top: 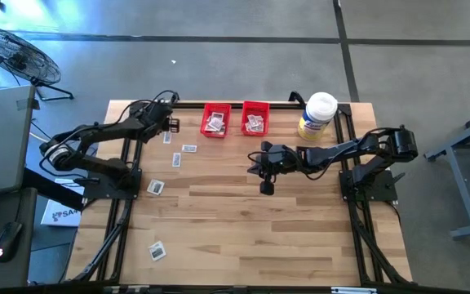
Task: Pick & Place First Aid Supplies
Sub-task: Put the towelette pack into the left red bin
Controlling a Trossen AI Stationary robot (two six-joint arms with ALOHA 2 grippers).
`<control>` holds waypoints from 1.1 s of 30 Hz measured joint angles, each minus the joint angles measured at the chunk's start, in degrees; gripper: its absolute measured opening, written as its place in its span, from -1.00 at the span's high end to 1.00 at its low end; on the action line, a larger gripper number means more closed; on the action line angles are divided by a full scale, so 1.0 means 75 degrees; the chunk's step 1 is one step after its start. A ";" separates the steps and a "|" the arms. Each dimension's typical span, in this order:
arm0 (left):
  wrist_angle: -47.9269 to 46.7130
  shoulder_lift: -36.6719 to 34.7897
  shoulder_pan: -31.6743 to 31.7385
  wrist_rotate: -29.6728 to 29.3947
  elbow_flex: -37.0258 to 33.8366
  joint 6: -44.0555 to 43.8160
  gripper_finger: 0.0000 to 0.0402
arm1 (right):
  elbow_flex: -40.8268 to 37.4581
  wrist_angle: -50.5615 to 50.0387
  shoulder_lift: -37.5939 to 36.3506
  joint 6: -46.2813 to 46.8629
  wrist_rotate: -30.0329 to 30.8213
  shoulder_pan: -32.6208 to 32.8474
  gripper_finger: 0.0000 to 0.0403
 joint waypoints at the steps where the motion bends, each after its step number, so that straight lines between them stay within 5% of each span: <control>1: -0.0026 0.0001 -0.0003 -0.0010 0.0000 0.0020 0.38 | 0.0000 -0.0002 0.0000 0.0000 0.0001 -0.0002 0.99; 8: -0.0834 0.0118 -0.0203 0.0089 0.0250 0.0322 0.38 | 0.0000 0.0003 0.0000 -0.0010 0.0001 0.0000 0.99; 16: -0.3105 0.1111 -0.0151 0.0136 0.1758 0.0950 0.38 | 0.0000 0.0010 0.0000 -0.0017 0.0003 -0.0002 0.99; 24: -0.4223 0.2402 0.0568 0.1093 0.2665 0.1448 0.38 | 0.0000 0.0012 0.0000 -0.0001 -0.0016 0.0000 0.99; 33: -0.5018 0.2657 0.0976 0.1859 0.3439 0.1595 0.39 | 0.0000 0.0013 0.0000 -0.0003 -0.0104 0.0000 0.99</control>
